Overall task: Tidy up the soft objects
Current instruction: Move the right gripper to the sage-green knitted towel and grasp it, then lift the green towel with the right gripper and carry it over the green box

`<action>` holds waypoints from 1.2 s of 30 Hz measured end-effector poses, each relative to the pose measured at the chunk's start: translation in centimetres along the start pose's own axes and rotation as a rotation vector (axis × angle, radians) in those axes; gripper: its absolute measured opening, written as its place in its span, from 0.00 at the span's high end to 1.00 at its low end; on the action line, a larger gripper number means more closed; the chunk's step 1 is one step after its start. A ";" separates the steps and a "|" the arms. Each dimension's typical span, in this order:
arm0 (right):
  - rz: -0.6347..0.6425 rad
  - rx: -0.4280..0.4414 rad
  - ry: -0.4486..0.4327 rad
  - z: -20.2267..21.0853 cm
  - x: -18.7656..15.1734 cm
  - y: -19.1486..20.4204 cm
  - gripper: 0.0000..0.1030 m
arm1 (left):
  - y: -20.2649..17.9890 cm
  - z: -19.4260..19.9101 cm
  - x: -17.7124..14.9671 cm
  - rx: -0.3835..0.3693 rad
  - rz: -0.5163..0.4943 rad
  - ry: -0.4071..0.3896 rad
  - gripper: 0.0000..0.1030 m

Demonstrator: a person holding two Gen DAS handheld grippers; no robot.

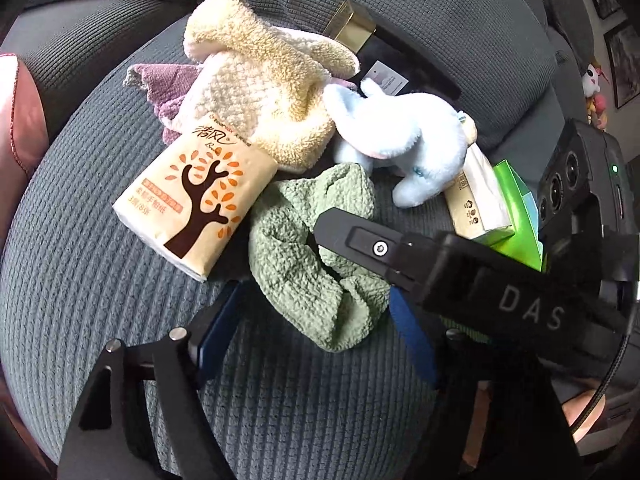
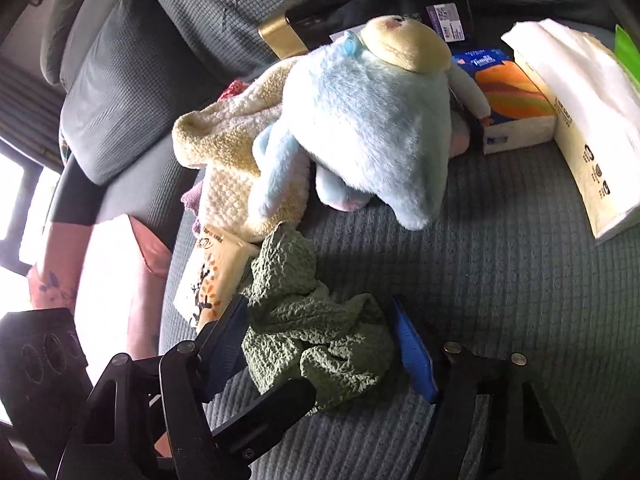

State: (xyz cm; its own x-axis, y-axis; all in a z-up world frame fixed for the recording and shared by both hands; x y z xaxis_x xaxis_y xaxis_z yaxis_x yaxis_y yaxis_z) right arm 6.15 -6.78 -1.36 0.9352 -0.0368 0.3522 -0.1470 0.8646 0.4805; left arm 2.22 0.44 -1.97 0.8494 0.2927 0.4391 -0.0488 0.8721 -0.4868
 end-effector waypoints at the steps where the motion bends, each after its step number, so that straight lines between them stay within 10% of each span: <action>1: 0.003 0.005 0.002 0.0 0.0 0.0 0.36 | 0.0 0.0 0.0 0.004 -0.002 -0.006 0.36; 9: 0.002 0.076 0.023 -0.5 -0.6 0.4 0.56 | -0.3 -0.5 0.0 -0.037 0.008 0.001 0.55; 19: -0.023 0.203 0.046 -0.2 -1.3 1.9 0.57 | -1.3 1.2 0.2 -0.096 -0.001 -0.051 0.69; 36: 0.103 0.233 -0.234 7.5 0.2 5.0 0.57 | -6.2 7.0 1.0 -0.233 -0.162 -0.304 0.69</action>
State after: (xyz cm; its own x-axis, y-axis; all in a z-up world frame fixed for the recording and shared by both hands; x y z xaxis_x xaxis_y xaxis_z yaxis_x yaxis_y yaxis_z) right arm 3.21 -6.23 7.17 0.8163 -0.0922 0.5703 -0.3322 0.7327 0.5940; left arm -0.28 -1.95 6.80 0.6412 0.2919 0.7097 0.2222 0.8146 -0.5358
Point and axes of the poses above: each gripper's, at about its wrist camera, not at the fingertips, and z roughly against the way its jaws point, y to its left, x to its top, the point moved 7 cm from there along -z, roughly the way its jaws point, and after that the axes turned 5 degrees about -y, right-handed, at the moved point
